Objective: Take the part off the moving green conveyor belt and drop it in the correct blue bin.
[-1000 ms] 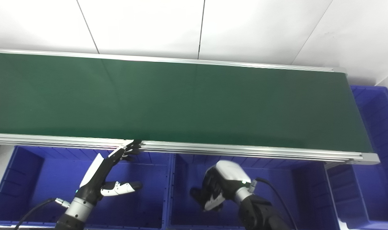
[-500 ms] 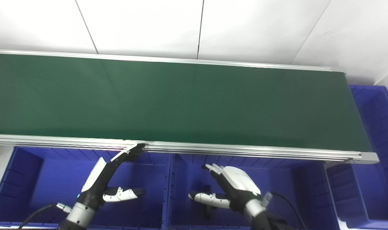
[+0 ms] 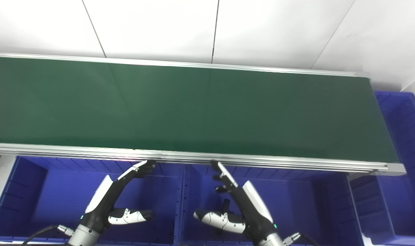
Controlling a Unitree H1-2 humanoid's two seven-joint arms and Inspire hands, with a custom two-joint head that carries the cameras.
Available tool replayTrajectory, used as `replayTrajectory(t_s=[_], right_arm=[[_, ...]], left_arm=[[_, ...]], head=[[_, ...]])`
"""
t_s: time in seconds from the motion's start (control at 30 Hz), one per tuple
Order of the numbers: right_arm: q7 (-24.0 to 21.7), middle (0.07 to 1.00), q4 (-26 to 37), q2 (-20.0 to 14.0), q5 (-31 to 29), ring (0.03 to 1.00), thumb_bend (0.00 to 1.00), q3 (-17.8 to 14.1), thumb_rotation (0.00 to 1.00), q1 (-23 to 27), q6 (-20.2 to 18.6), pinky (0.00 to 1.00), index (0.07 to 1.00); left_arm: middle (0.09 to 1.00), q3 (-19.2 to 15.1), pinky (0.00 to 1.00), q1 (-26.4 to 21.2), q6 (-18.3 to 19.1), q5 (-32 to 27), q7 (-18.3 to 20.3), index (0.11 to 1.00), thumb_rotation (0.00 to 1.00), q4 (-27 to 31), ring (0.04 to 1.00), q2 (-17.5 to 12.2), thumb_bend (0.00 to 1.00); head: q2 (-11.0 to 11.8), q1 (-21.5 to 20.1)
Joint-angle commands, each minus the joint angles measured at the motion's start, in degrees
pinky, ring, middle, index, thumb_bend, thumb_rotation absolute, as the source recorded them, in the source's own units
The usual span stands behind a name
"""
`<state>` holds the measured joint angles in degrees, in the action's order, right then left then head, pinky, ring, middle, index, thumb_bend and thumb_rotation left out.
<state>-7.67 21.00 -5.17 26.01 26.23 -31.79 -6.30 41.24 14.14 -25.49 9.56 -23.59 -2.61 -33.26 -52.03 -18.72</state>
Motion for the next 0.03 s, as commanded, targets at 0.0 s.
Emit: replayTrajectory(t_s=[0.0], right_arm=[[1.6, 0.98, -0.5, -0.1, -1.4, 0.917, 0.89, 0.1, 0.48, 0.6, 5.7, 0.79, 1.0]], left_arm=[[0.845, 0.2, 0.76, -0.4, -1.4, 0.2, -1.2, 0.859, 0.69, 0.8, 0.81, -1.4, 0.86]], head=[[0.2, 0.2]])
